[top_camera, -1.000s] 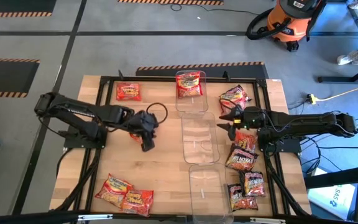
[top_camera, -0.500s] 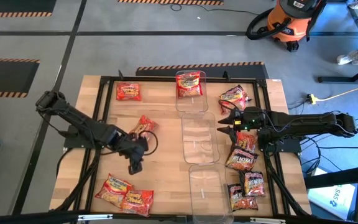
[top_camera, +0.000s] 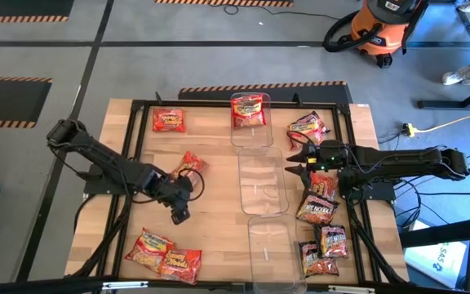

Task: Sort Maruchan noodles
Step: Put the red noodle pack into the top transparent bin

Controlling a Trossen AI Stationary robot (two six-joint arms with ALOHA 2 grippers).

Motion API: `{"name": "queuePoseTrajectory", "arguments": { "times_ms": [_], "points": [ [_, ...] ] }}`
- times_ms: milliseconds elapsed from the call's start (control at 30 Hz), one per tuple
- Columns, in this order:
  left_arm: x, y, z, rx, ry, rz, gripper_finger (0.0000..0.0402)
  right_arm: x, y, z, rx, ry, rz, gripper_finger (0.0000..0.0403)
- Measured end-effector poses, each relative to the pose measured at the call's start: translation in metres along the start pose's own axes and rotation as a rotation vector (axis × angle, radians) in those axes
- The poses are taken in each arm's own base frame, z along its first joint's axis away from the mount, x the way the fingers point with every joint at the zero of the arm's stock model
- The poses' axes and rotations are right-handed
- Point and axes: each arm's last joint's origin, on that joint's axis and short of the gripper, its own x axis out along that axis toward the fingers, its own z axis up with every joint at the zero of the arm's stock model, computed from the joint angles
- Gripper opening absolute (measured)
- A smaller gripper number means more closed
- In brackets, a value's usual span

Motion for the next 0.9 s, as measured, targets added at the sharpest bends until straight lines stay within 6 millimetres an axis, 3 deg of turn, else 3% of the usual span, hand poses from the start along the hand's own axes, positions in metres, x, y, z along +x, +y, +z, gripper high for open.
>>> {"name": "queuePoseTrajectory", "arguments": {
  "times_ms": [200, 333, 533, 700, 900],
  "points": [
    [0.004, 0.004, 0.001, -0.061, -0.109, 0.065, 0.0216, 0.000, 0.000, 0.000, -0.014, -0.003, -0.010, 0.0193],
    [0.005, 0.002, 0.002, 0.032, -0.116, 0.042, 0.0215, 0.000, -0.001, 0.000, -0.020, -0.006, -0.019, 0.0193],
    [0.004, 0.005, -0.003, 0.095, 0.245, -0.160, 0.0215, 0.000, -0.001, 0.000, -0.019, -0.007, -0.022, 0.0193],
    [0.016, 0.015, -0.019, 0.078, 0.478, -0.263, 0.0215, 0.000, -0.001, 0.000, -0.019, -0.008, -0.025, 0.0193],
    [0.035, 0.028, -0.039, 0.081, 0.577, -0.325, 0.0215, 0.000, -0.001, 0.000, -0.019, -0.010, -0.032, 0.0193]
  ]
}}
